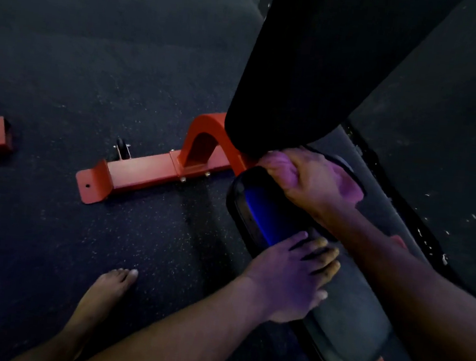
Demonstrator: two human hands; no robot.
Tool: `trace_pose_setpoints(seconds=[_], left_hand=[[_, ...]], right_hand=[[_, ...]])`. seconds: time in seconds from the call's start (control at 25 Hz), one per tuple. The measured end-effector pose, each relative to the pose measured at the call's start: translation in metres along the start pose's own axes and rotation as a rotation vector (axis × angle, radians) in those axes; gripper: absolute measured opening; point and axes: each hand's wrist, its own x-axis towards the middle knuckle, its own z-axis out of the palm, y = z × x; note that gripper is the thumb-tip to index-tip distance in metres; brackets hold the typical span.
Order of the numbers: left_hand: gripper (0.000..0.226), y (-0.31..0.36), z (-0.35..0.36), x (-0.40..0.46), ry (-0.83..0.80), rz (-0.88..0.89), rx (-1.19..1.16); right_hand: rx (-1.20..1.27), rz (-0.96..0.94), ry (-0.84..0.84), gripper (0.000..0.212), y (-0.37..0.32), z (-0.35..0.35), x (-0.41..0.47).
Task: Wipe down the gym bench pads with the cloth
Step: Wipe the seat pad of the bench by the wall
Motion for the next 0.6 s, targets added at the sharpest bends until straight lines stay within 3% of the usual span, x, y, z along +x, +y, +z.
trace_pose_setpoints(seconds=[0.12,0.24,0.32,0.48,0.6], left_hand=[[0.056,0.001,0.003,-0.005,0.06,0.043,0.051],[0.061,0.004,0.009,-0.009,0.073,0.087,0.021],[0.06,0.006,0.01,-0.008,0.051,0.094,-0.009],[0.058,0.003,0.011,-0.006,0.098,0.089,-0.013],[0.054,0.004,0.012,-0.008,0.141,0.097,-0.028]], right_hand=[[0.012,-0.098,-0.195,0.024,-0.023,0.022,0.015],[0.028,-0.148,-0.29,0.038,0.0,0.007,0.018],[-0.038,-0.099,-0.287,0.04,0.029,-0.01,0.013],[-0.22,0.276,-0.174,0.049,0.031,0.005,0.001],[-0.143,0.135,-0.107,0.045,-0.003,0.021,-0.006]])
